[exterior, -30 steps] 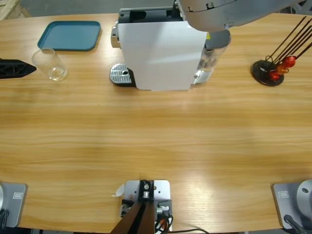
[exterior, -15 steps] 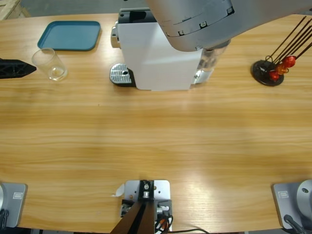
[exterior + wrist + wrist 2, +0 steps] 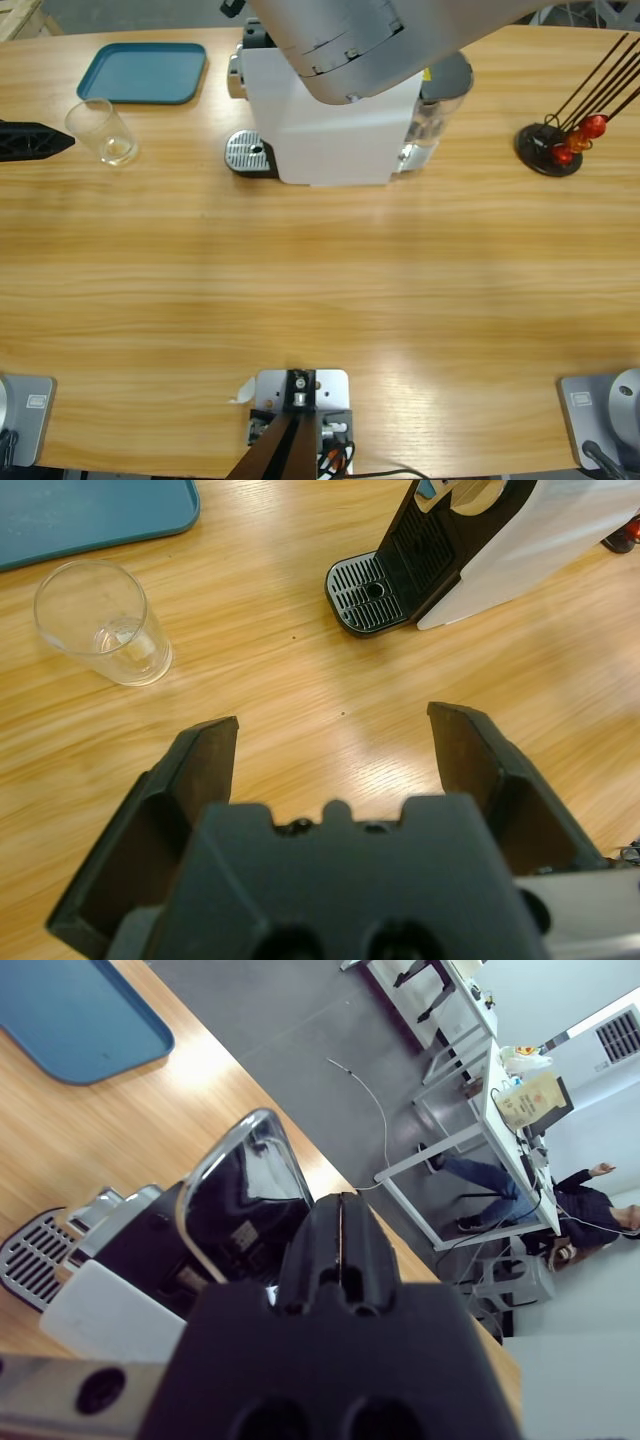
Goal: Pour coffee
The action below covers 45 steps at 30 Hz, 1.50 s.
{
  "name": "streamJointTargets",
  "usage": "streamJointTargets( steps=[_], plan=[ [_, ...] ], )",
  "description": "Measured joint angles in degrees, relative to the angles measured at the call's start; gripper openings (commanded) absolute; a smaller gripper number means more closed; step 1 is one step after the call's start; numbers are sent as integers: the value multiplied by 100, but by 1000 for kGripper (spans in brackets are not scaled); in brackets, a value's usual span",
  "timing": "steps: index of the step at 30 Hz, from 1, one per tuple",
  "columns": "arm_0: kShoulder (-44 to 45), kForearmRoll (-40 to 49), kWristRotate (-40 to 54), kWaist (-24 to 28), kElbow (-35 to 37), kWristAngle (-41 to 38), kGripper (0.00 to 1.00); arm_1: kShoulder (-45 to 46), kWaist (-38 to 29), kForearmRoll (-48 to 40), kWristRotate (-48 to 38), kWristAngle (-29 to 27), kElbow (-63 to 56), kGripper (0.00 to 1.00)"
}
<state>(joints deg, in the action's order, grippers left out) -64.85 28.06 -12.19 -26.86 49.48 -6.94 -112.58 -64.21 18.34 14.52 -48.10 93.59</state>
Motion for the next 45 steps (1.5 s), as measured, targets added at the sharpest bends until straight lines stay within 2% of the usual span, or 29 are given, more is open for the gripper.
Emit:
streamJointTargets(
  steps=[17,45],
  plan=[
    [0,0,-20,0,-2,0,816,-199,0,-2,-704,363,-4,0],
    [0,0,-20,0,-2,0,816,-244,0,-296,-1432,401,-289,0]
  ],
)
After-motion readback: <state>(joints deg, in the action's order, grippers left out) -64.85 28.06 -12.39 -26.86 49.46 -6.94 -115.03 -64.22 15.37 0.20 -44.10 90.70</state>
